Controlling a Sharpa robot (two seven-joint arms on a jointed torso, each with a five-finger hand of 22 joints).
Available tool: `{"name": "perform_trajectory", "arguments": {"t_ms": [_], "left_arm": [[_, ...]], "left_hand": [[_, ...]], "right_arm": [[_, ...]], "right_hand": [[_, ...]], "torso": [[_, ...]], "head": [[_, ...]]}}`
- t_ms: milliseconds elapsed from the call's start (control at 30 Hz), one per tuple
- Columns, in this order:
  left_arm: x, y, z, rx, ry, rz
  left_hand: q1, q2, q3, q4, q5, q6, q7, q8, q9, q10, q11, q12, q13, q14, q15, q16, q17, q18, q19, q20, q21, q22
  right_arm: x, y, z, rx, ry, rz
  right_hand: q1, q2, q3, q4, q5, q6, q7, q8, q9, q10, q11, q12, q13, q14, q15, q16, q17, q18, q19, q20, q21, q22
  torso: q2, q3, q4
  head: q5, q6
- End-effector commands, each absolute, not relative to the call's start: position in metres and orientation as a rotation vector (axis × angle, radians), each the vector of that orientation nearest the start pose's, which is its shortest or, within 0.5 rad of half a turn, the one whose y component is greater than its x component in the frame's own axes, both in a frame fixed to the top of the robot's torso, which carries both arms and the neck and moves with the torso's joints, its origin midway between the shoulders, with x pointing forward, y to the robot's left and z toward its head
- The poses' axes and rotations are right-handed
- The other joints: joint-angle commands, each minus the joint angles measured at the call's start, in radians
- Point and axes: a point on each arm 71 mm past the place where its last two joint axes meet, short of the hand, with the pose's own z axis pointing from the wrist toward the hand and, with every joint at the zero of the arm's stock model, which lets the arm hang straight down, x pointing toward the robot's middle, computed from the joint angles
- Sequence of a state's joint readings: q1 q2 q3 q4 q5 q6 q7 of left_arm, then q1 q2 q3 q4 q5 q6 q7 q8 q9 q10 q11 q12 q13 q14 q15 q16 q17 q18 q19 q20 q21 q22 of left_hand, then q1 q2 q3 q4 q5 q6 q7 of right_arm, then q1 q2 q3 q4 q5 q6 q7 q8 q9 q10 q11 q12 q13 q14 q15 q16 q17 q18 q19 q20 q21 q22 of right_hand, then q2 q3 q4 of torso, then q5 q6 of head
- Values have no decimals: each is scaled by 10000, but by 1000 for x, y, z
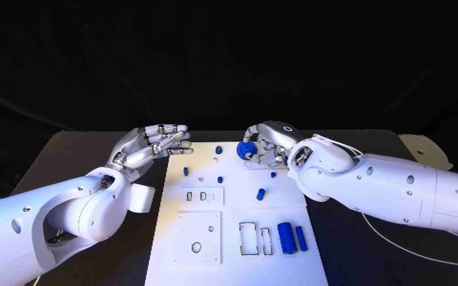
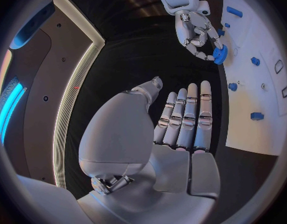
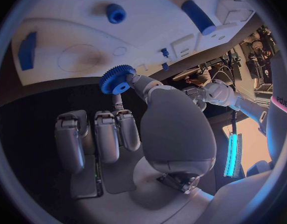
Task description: Assemble the parts on the task board
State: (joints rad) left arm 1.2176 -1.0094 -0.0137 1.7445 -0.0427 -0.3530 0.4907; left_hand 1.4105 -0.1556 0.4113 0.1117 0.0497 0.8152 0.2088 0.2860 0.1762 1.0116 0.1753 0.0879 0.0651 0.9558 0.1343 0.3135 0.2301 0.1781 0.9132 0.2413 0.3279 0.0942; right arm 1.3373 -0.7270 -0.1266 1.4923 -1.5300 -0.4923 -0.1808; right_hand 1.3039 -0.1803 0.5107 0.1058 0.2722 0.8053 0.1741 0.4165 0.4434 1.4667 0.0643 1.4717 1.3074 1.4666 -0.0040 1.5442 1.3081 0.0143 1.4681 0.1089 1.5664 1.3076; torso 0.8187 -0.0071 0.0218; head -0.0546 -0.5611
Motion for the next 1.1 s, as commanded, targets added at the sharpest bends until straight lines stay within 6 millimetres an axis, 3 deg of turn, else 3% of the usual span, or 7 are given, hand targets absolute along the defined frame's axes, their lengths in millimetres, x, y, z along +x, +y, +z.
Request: {"name": "perform_trajectory", "arguments": {"t_ms": [33, 233, 600, 1100], "left_arm": [[451, 224, -134, -9794, 13009, -16561], [451, 223, -134, -9788, 13010, -16578], [451, 220, -134, -9769, 13024, -16635], [451, 218, -134, -9757, 13052, -16687]], "left_hand": [[-39, -7, 70, -16, 22, 23, 220, -57, -8, 58, 46, -32, -1, 57, 14, -51, 9, 56, 54, -5, -55, -9], [-39, -7, 70, -16, 22, 23, 220, -57, -8, 58, 46, -32, -1, 57, 14, -51, 9, 56, 54, -5, -55, -9], [-39, -7, 70, -16, 22, 23, 220, -57, -8, 58, 46, -32, -1, 57, 14, -51, 9, 56, 54, -5, -55, -9], [-60, -7, 90, -27, 21, 33, 217, -66, -13, 77, 45, -55, 0, 65, 14, -67, 21, 56, 64, -6, -62, -20]], "right_arm": [[497, -139, -132, -2608, 13572, 6148], [498, -113, -133, -2829, 13484, 6420], [503, -83, -150, -2976, 13758, 6630], [509, -74, -165, -2937, 14187, 6405]], "right_hand": [[-85, 7, 64, -5, -31, 515, -331, 50, 26, 207, -51, 23, 1721, 887, -50, 61, 1896, -143, 1027, -78, 44, 2632], [-119, 4, 73, 6, -35, 509, -327, 34, 17, 207, -51, 21, 1720, 883, -51, 56, 1878, -143, 1027, -80, 44, 2632], [-166, -3, 86, 19, -47, 495, -323, 6, 4, 208, -48, 21, 1721, 880, -51, 52, 1866, -143, 1027, -83, 44, 2632], [-202, -11, 99, 26, -56, 475, -317, -23, -10, 184, -44, -9, 1694, 875, -49, 45, 1841, -143, 1027, -84, 44, 2632]], "torso": [[13, 2, 13], [16, -20, 30], [32, -6, 28], [18, 7, 4]], "head": [[27, 13], [34, 5], [92, -22], [127, -68]]}}
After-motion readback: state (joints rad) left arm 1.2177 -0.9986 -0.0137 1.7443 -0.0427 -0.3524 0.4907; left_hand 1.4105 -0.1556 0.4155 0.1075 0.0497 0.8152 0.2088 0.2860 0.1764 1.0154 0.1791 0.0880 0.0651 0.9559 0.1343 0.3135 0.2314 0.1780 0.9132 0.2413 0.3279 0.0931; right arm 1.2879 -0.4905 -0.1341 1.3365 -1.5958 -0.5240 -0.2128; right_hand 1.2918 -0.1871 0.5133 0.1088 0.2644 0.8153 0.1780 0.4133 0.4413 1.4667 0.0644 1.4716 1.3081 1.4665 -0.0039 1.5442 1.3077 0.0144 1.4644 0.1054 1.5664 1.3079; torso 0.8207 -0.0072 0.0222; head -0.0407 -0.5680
